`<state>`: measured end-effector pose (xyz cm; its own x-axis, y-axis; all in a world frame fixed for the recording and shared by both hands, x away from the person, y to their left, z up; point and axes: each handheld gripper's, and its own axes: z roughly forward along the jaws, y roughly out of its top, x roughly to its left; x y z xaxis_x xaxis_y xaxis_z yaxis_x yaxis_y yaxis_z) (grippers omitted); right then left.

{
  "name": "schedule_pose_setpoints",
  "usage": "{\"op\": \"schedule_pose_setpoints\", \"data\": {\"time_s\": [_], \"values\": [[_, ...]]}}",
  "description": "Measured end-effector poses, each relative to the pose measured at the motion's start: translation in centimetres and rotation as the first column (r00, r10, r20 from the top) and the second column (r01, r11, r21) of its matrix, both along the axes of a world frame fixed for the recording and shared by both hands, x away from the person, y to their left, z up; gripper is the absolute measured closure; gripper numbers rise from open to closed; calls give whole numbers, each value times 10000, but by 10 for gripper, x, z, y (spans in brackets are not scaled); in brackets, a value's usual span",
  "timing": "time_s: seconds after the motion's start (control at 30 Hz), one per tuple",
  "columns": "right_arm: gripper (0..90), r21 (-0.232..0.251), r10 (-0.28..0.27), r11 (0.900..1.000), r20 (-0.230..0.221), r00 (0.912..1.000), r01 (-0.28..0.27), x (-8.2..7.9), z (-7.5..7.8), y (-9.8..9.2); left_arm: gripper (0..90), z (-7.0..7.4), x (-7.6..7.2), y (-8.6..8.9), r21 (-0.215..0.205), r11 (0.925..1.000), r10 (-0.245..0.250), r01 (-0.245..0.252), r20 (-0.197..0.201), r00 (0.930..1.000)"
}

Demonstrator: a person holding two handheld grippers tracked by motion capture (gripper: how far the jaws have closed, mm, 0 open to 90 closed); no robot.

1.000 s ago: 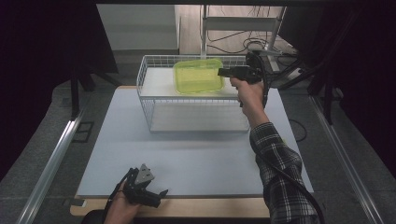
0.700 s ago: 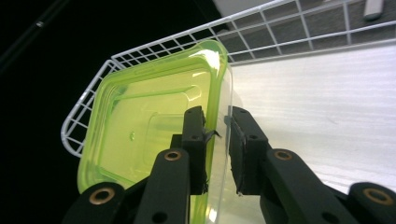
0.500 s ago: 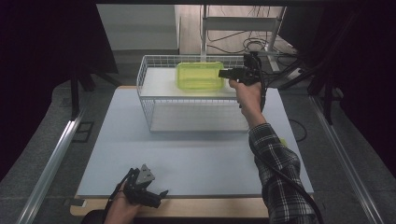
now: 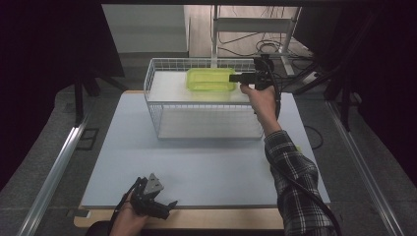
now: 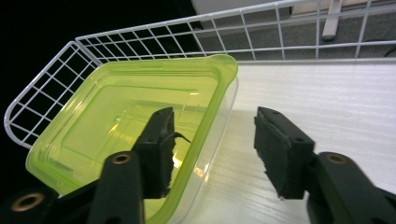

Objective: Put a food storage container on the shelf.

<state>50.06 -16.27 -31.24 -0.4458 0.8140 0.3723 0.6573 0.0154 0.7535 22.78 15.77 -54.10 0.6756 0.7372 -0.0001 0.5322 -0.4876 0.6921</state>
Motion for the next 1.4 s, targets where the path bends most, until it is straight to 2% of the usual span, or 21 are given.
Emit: {"op": "schedule_pose_setpoints", "data": {"time_s": [0.1, 0.23, 0.47, 0.6, 0.77, 1.27, 1.4], "values": [[404, -30, 92, 10000, 165, 9998, -92, -4, 2, -3, 2, 0, 0, 0, -142, 9999, 11, -11, -28, 10000], [324, -199, 485, 9987, 342, 9982, -478, -13, 5, -8, 1, 1, 0, 1, -290, 9996, -20, 18, -64, 10000], [259, -490, 926, 9947, 536, 9943, -900, -25, 3, -11, 0, 2, 0, 1, -660, 9978, 29, -34, -68, 10000], [230, -652, 1093, 9924, 693, 9916, -1048, -34, 3, -13, 2, 2, 0, 2, -625, 9980, 9, -8, 25, 10000], [197, -818, 1345, 9884, 809, 9876, -1279, -44, 0, -16, 6, 2, 0, 1, -386, 9992, -95, 99, 113, 9999], [115, -1584, 2103, 9686, 1111, 9713, -1916, -77, -13, -22, 5, 1, -1, -1, -289, 9993, -224, 230, 216, 9995], [102, -1870, 2342, 9597, 1184, 9650, -2099, -89, -19, -26, 5, 1, -1, -1, -289, 9993, -226, 232, 209, 9995]]}}
